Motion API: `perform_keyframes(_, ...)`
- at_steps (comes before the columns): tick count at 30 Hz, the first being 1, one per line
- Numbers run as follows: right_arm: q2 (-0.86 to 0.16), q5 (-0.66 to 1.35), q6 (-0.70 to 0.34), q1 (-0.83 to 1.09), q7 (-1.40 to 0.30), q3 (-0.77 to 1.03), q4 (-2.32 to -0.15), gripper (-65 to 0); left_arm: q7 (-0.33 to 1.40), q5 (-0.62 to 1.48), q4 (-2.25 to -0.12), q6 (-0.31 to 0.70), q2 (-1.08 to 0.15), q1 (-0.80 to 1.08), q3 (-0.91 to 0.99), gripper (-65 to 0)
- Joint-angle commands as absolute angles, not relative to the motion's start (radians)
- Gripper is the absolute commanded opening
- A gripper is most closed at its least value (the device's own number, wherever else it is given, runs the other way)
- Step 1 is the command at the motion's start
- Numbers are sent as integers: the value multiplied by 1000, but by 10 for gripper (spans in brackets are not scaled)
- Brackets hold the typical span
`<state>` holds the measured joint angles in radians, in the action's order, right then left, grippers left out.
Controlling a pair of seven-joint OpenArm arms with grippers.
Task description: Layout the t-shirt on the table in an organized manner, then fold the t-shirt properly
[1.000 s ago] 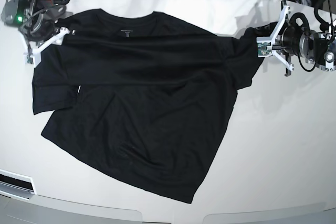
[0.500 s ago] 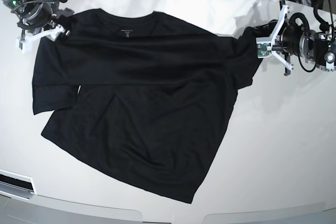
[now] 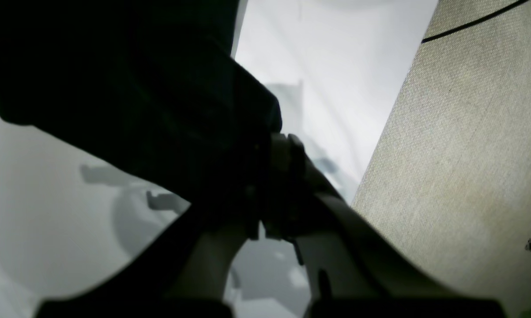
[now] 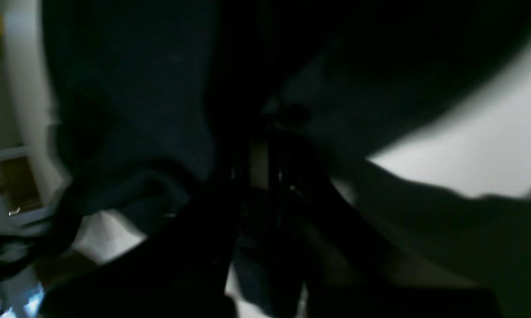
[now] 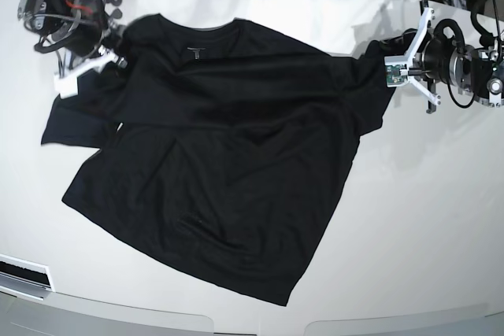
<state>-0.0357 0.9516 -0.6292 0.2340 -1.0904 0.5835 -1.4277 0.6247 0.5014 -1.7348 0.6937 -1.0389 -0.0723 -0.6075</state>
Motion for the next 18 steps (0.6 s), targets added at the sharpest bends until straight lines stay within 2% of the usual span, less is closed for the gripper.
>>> perform_keyframes(1,-47,1030,-658,209,-1093,585,-1478,-650,596,539,-1749,698,-1055,-84,-596,-650)
perform_keyframes(4,-47,1110,-674,202,-1134,584,-1580,-650,620,612,-1774,698,-1019,-83,-596,-650)
perform_keyframes(7,-47,1105,-672,202,-1152,584,-1712,-650,660,646,-1797,698,-950,-83,-596,-650)
perform_keyframes(13,-51,966,-609,202,-1132,588,-2008,-650,669,643,-1798,698,-751,-77,-596,-645)
perform_keyframes(17,-52,790,-547,208,-1052,620,-2115,-650,742,642,-1798,698,-634,-72,-596,-314)
perform_keyframes(18,-54,760,-527,207,-1038,628,-2117,-650,743,641,-1798,698,-619,-68,-596,-270)
